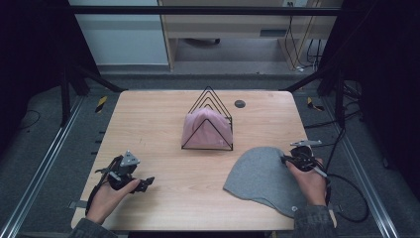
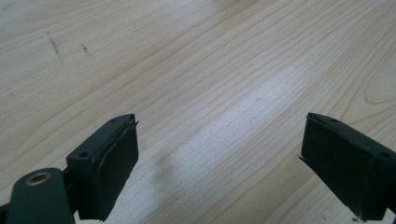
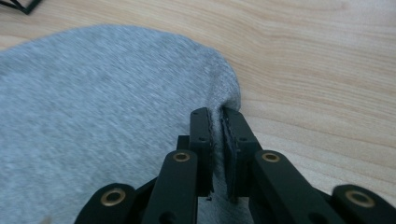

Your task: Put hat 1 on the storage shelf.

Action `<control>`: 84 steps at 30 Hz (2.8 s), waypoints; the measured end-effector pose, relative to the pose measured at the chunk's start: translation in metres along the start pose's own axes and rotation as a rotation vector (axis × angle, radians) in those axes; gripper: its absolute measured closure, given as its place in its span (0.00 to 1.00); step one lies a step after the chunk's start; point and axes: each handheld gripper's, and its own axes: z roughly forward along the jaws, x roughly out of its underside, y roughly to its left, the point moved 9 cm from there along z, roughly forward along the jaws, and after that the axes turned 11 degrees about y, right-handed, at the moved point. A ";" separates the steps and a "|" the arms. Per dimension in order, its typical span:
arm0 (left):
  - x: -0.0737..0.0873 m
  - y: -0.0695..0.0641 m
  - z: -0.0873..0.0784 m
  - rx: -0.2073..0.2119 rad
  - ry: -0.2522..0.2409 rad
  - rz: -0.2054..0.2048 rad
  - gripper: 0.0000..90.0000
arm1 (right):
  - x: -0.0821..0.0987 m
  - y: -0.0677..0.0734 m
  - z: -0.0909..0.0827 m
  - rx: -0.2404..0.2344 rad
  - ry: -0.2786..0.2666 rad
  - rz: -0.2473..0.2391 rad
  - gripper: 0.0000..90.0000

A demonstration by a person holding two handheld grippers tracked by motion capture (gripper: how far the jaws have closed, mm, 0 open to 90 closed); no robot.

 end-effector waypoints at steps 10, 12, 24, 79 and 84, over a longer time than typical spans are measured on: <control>-0.001 -0.004 0.001 0.008 0.013 0.029 0.11 | -0.012 0.030 -0.025 -0.019 -0.076 -0.078 0.94; -0.001 -0.006 0.001 0.012 0.012 0.037 0.10 | -0.017 0.042 -0.031 -0.027 -0.098 -0.112 0.94; -0.004 -0.022 0.002 0.043 0.014 0.087 0.11 | -0.049 0.112 -0.074 -0.129 -0.221 -0.287 0.94; -0.144 -0.075 -0.063 0.254 -0.247 0.229 0.23 | -0.141 0.264 -0.207 -0.246 -0.396 -0.681 0.95; -0.149 -0.078 -0.065 0.290 -0.264 0.235 0.22 | -0.141 0.270 -0.210 -0.250 -0.390 -0.697 0.95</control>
